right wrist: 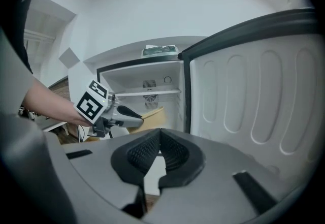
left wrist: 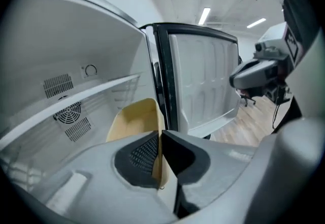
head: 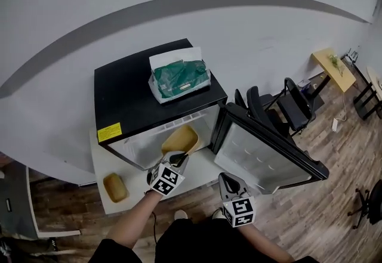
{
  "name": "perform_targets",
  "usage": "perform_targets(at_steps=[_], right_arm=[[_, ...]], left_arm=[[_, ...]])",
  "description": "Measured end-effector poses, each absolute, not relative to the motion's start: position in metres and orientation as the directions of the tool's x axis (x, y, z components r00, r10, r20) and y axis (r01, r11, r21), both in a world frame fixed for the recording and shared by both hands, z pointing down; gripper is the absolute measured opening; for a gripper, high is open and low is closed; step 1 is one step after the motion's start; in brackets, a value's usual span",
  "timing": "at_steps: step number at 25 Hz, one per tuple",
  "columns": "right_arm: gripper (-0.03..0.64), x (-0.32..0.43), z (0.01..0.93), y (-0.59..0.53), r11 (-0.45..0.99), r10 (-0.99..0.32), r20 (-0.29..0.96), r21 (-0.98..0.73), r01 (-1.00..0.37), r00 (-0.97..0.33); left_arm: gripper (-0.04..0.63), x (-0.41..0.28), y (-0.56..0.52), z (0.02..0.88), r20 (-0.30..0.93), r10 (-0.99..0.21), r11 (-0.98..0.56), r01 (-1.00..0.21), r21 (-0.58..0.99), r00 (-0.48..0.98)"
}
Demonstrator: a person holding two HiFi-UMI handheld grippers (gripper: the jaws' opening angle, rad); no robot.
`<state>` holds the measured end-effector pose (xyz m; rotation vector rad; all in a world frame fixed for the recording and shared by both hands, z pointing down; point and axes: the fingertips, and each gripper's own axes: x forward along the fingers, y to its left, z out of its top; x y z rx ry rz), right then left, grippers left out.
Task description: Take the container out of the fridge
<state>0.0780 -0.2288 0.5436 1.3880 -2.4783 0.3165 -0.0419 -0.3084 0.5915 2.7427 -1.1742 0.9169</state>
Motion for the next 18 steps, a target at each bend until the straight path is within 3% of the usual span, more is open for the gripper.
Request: perform_targets(at_steps=[10,18], right_arm=[[0.000,0.069,0.498,-0.233,0.536,-0.795,0.292,-0.070,-0.841,-0.531],[0.000,0.040,0.459,-0.235,0.559,-0.801,0.227,-0.044,-0.828,-0.553]], left_arm=[[0.032,-0.066,-0.229,0.514,0.332,-0.741,-0.639,-0.765,-0.080,0.584],[0.032,-0.120,-0.178,0.461,0.151,-0.880,-0.462,-0.885,-0.056,0.450]])
